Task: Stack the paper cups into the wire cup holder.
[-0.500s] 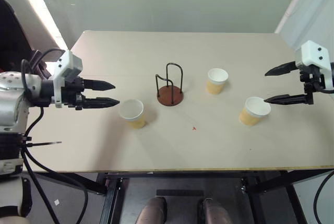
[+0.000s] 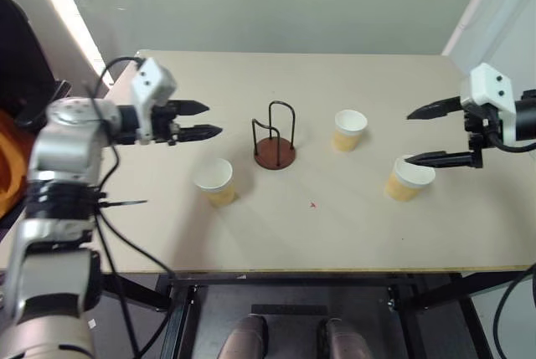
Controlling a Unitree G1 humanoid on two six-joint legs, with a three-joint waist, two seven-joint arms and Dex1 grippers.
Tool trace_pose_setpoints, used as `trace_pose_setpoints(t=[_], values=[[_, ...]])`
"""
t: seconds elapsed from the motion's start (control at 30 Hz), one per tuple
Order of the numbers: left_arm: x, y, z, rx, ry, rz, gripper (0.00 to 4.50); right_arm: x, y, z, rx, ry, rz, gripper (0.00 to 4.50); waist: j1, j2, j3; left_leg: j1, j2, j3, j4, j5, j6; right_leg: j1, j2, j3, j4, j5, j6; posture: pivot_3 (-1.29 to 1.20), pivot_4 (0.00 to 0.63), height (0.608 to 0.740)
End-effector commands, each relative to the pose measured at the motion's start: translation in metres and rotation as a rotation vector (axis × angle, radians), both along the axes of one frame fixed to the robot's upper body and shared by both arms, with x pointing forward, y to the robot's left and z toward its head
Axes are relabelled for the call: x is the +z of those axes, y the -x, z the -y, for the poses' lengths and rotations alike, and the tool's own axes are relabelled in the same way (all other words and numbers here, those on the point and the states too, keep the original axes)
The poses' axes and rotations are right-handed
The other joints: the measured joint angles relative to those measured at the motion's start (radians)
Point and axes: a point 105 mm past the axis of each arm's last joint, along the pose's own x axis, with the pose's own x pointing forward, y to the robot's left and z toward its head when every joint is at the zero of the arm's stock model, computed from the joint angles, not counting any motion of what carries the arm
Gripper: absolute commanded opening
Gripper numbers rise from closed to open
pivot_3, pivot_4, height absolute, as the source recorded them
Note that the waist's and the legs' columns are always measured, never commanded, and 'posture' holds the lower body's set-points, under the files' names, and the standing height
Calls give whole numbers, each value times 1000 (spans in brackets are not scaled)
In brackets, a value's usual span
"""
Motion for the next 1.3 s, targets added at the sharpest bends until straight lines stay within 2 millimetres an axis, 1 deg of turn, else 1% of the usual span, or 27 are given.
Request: trace_pose_setpoints(t=[0.03,0.07,0.2,0.3,0.4,0.47,0.53,0.6,0.67,0.77,0.8,0.83,1.0,1.1,1.17,1.23,1.3], values=[[-5,-14,11,-3,-32,26,3253,19,-4,-21,-7,-56,115,4500,-7,0,0,0,0,0,1,0,0,0,0,0,0,2,3,0,150,740],[-9,-21,16,10,-32,25,3253,22,-8,-27,-18,-79,137,4500,-8,0,0,0,0,0,1,0,0,0,0,0,-1,5,8,0,150,740],[-24,-37,29,32,-89,31,3253,27,-21,-41,-74,-132,188,4500,-6,0,0,-2,1,0,1,0,0,-1,0,-1,-1,6,10,0,150,740],[-33,-50,33,86,-83,33,3253,28,-19,-48,-67,-145,193,4500,-3,0,0,-3,0,0,2,0,0,-1,0,-1,-2,6,10,0,150,740],[-41,-58,41,116,-67,26,3253,26,-16,-49,-64,-135,193,4500,3,0,0,-5,0,0,3,0,-1,-1,0,-1,-5,6,10,0,150,740],[-39,-62,48,129,-24,29,3253,27,-15,-46,-72,-129,193,4500,6,0,0,-6,0,0,3,1,-1,-1,0,-2,-8,6,11,0,150,740],[-37,-66,53,146,7,36,2893,28,-15,-44,-80,-124,197,4500,8,0,0,-7,0,0,4,1,-3,-1,0,-2,-10,7,12,0,150,740],[-38,-68,59,150,19,36,2386,29,-15,-42,-87,-120,200,4500,9,0,0,-9,-1,1,5,1,-3,-1,0,-2,-12,8,14,0,150,740],[-39,-69,65,147,26,37,1625,28,-14,-42,-90,-121,195,4500,10,0,0,-10,-1,1,7,1,-2,-1,0,-2,-13,8,15,0,150,740],[-39,-70,70,153,43,41,560,21,-8,-42,-61,-96,162,4500,11,0,0,-10,-1,2,8,1,-2,-1,0,-1,-14,9,16,0,150,740],[-39,-71,71,153,45,42,123,18,-6,-42,-53,-88,159,4500,11,0,0,-11,-1,3,8,1,-2,0,0,-1,-14,9,16,0,150,740],[-39,-71,71,153,46,43,56,17,-6,-42,-54,-85,158,4500,12,0,0,-11,-1,3,9,1,-2,0,0,-1,-14,9,16,0,150,740],[-36,-69,74,126,65,40,56,16,-7,-39,-72,-83,162,4500,11,0,0,-10,-1,5,10,1,-1,0,1,3,-13,10,19,0,150,740],[-32,-64,79,61,76,31,56,16,-6,-36,-73,-74,159,4500,11,0,0,-10,-1,6,10,1,-1,-1,2,5,-14,11,20,0,150,740],[-25,-57,85,-15,99,17,56,14,-1,-33,-58,-57,136,4500,12,0,0,-10,-1,6,10,0,0,-1,2,6,-14,11,20,0,150,740],[-18,-46,96,-128,103,-1,56,8,11,-28,-13,-20,78,4500,18,0,0,-11,-1,6,10,0,0,-1,2,6,-14,11,20,0,150,740],[-18,-30,108,-255,72,-25,56,0,24,-22,27,30,29,4500,23,0,0,-12,-2,6,11,0,0,-1,3,7,-15,10,22,0,150,740]])
